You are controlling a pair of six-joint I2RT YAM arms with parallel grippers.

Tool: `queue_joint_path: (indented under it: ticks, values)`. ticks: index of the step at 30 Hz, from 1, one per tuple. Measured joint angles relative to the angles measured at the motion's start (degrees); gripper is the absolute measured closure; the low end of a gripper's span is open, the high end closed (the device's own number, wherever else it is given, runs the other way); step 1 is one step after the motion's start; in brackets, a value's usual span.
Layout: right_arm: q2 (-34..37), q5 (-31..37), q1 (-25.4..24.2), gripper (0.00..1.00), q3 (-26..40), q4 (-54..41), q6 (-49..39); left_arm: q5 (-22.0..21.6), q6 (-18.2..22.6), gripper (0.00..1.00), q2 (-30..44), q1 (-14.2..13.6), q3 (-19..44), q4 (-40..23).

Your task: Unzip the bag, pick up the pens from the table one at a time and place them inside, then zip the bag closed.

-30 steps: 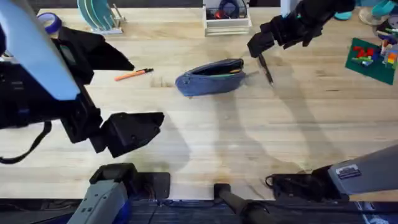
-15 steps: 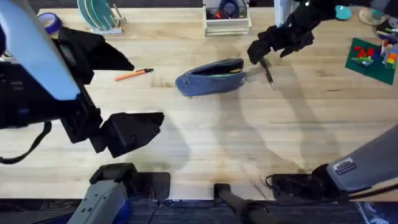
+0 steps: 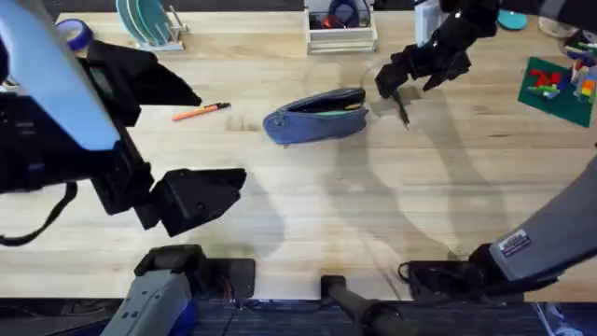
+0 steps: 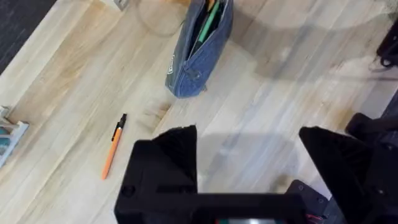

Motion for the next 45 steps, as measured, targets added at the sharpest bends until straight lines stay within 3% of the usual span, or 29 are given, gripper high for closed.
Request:
queue_joint_path:
  ticks: [11, 22, 25, 26, 27, 31, 32, 45]
  values:
    - [5.7, 0.1, 0.0, 0.025, 0.0, 1.6, 0.0, 0.0, 0.0, 0.006, 0.0, 0.0, 0.0, 0.0]
    - [5.9, 0.4, 0.1, 0.029, 0.0, 1.7, 0.0, 0.0, 0.0, 0.008, 0.0, 0.0, 0.0, 0.0]
    - [5.9, 0.8, 0.1, 0.116, 0.0, 1.7, 0.0, 0.0, 0.0, 0.007, 0.0, 0.0, 0.0, 0.0]
    - [5.9, 0.8, 0.1, 0.195, 0.0, 1.8, 0.1, 0.0, 0.0, 0.006, 0.0, 0.0, 0.0, 0.0]
    - [5.9, 0.8, 0.1, 0.299, 0.0, 1.9, 0.0, 0.0, 0.0, 0.006, 0.0, 0.0, 0.0, 0.0]
    - [5.9, 0.7, 0.1, 0.885, 0.0, 2.0, 0.0, 0.0, 0.0, 0.006, 0.0, 0.0, 0.0, 0.0]
    - [5.9, 0.7, 0.1, 0.939, 0.1, 2.1, 0.2, 0.0, 0.0, 0.007, 0.0, 0.0, 0.0, 0.0]
    - [5.9, 0.8, 0.1, 0.969, 0.2, 2.2, 0.2, 0.0, 0.0, 0.007, 0.0, 0.0, 0.0, 0.0]
